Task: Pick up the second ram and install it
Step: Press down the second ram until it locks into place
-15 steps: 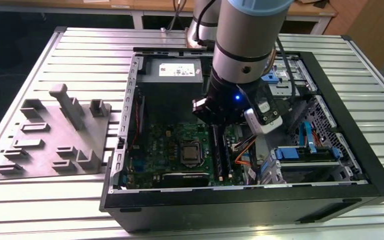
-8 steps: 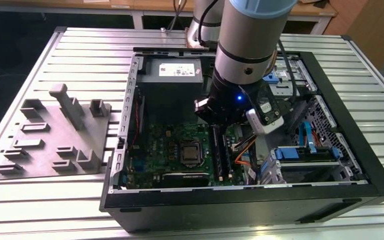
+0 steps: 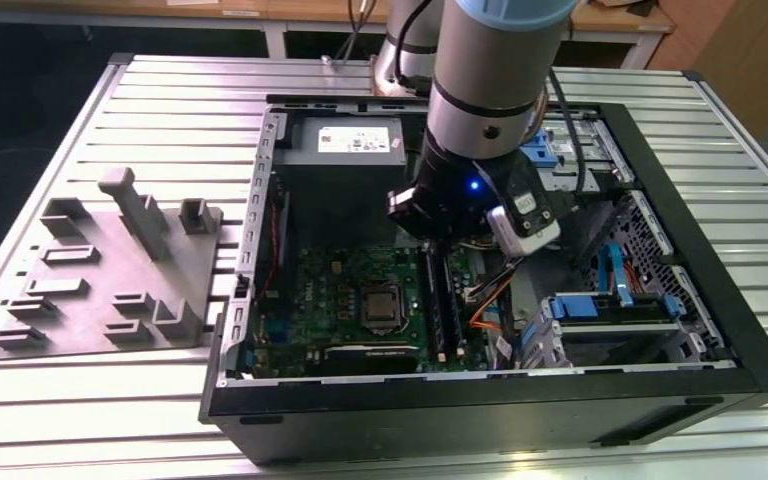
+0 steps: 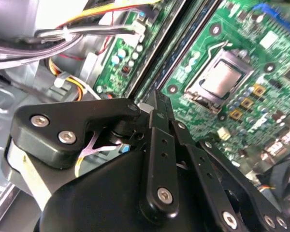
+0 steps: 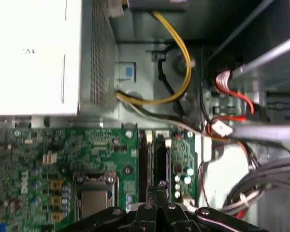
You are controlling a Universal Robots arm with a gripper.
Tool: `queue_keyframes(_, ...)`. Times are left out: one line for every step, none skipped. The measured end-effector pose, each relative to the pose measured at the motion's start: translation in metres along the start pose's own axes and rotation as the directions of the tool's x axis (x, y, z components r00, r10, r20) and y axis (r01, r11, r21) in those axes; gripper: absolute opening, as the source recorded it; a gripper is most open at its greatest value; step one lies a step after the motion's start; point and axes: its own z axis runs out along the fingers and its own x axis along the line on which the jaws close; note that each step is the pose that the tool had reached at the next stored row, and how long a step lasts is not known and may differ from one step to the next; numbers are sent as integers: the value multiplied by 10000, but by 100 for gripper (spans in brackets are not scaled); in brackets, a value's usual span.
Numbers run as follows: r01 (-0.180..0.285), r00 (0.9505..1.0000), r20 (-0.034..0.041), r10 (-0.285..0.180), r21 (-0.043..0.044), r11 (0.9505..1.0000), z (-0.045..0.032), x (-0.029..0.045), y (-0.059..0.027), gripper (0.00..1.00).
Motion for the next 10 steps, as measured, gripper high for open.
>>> queue_keyframes(1,10000,1,-1,-2,10000,6,2,28,10)
queue_keyframes(1,10000,0,-1,-2,10000,12,4,50,10)
queue_keyframes(1,10000,1,-1,-2,10000,16,7,63,10)
queue_keyframes(0,10000,1,0,-3,10000,21,10,69,10)
queue_keyframes(0,10000,2,0,-4,10000,28,15,73,10)
queue_keyframes(1,10000,6,-1,-5,10000,40,23,76,10)
queue_keyframes(1,10000,13,-1,-3,10000,53,31,78,10)
queue_keyframes(1,10000,22,-1,-3,10000,66,40,80,10)
queue_keyframes(2,10000,30,-2,-4,10000,76,49,83,10)
queue_keyframes(1,10000,33,-1,-3,10000,82,55,86,10)
